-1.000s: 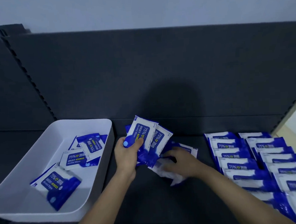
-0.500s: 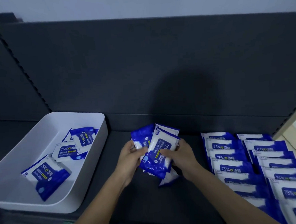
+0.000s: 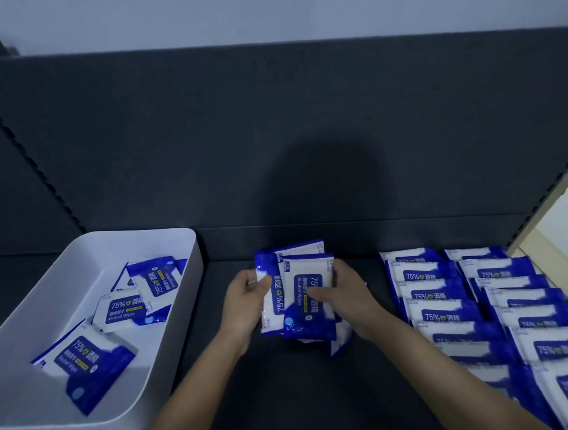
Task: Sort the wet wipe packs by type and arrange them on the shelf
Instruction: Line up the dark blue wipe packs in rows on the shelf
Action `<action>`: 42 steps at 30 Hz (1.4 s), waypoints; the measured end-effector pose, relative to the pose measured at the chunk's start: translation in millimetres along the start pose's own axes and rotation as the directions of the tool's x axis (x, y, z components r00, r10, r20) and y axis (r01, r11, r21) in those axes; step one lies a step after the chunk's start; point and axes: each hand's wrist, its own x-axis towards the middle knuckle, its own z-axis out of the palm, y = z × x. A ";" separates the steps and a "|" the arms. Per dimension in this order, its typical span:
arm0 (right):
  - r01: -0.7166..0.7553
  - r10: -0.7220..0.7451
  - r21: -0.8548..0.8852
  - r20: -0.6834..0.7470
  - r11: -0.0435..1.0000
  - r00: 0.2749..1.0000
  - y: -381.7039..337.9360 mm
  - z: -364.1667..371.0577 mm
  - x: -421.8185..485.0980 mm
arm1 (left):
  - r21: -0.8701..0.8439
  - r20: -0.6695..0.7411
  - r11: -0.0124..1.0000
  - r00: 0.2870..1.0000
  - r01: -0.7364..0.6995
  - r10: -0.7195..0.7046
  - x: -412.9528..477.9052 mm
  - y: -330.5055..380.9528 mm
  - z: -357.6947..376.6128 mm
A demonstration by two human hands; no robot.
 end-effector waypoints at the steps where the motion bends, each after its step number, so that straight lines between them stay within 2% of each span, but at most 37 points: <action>1: 0.032 -0.032 -0.023 0.001 0.999 0.999 -3.2 -1.8 -1.7 | 0.057 -0.040 0.998 0.999 -0.024 0.026 3.4 0.1 -3.5; 4: 0.174 -0.157 -0.195 0.103 0.965 0.982 -11.8 -10.6 -7.5 | 0.154 -0.044 0.987 0.997 -0.049 0.056 10.1 2.2 -18.4; 7: 0.291 -0.198 -0.411 0.254 0.864 0.947 -17.2 -12.8 -16.9 | 0.250 0.081 0.967 0.996 -0.058 0.039 12.8 0.1 -34.0; 9: 0.356 -0.164 -0.540 0.372 0.763 0.914 -14.8 -6.7 -23.2 | 0.286 0.149 0.956 0.989 -0.065 0.022 10.7 -2.6 -41.6; 11: 0.462 -0.158 -0.644 0.472 0.609 0.867 -10.2 5.1 -27.9 | 0.323 0.193 0.944 0.981 -0.064 0.000 10.4 -3.6 -45.4; 13: 0.516 -0.223 -0.725 0.469 0.455 0.855 -6.4 16.7 -28.4 | 0.362 0.290 0.929 0.956 -0.081 -0.030 7.0 0.8 -44.0; 14: 0.511 -0.260 -0.751 0.440 0.418 0.859 -5.1 20.6 -27.4 | 0.375 0.337 0.922 0.941 -0.097 -0.038 5.2 2.1 -42.1; 16: 0.496 -0.306 -0.772 0.399 0.397 0.865 -2.9 24.7 -25.8 | 0.395 0.368 0.909 0.930 -0.136 -0.021 2.4 4.9 -39.6; 19: 0.489 -0.321 -0.773 0.381 0.403 0.867 2.9 27.3 -27.9 | 0.370 0.324 0.919 0.946 -0.138 0.012 0.3 7.5 -41.4; 22: 0.474 -0.393 -0.751 0.306 0.461 0.867 10.4 28.6 -32.1 | 0.225 0.357 0.972 0.934 -0.073 -0.013 -9.6 1.6 -49.2; 24: 0.456 -0.420 -0.728 0.251 0.511 0.872 14.3 29.4 -33.4 | 0.071 0.336 0.997 0.941 0.006 -0.030 -18.5 -7.8 -52.8; 25: 0.449 -0.428 -0.714 0.227 0.538 0.875 15.6 29.3 -33.5 | 0.049 0.321 0.999 0.947 0.015 -0.030 -23.6 -11.7 -51.6; 29: 0.477 -0.484 -0.641 0.183 0.601 0.856 16.1 25.5 -25.6 | 0.176 0.193 0.982 0.981 -0.070 0.036 -33.2 -18.0 -38.8; 32: 0.382 -0.470 -0.619 0.024 0.686 0.882 14.3 10.8 -20.2 | 0.158 0.076 0.984 0.995 -0.078 0.067 -34.3 -18.1 -40.6; 34: 0.327 -0.407 -0.721 0.069 0.611 0.911 26.3 0.7 -19.2 | 0.124 -0.067 0.988 0.993 -0.088 0.096 -33.4 -22.0 -46.6; 36: 0.344 -0.313 -0.820 0.213 0.458 0.925 45.0 -0.7 -24.3 | 0.065 -0.222 0.992 0.968 -0.105 0.117 -31.0 -24.6 -51.8; 37: 0.339 -0.272 -0.849 0.242 0.406 0.931 52.6 0.3 -27.9 | 0.052 -0.279 0.992 0.952 -0.118 0.128 -29.2 -25.1 -53.3; 39: 0.282 -0.261 -0.897 0.198 0.341 0.945 64.6 0.3 -29.6 | 0.063 -0.336 0.987 0.928 -0.149 0.162 -27.7 -23.5 -53.2; 42: 0.348 -0.244 -0.922 0.303 0.169 0.921 70.7 -0.6 -21.8 | 0.145 -0.354 0.971 0.906 -0.192 0.232 -28.8 -19.1 -47.6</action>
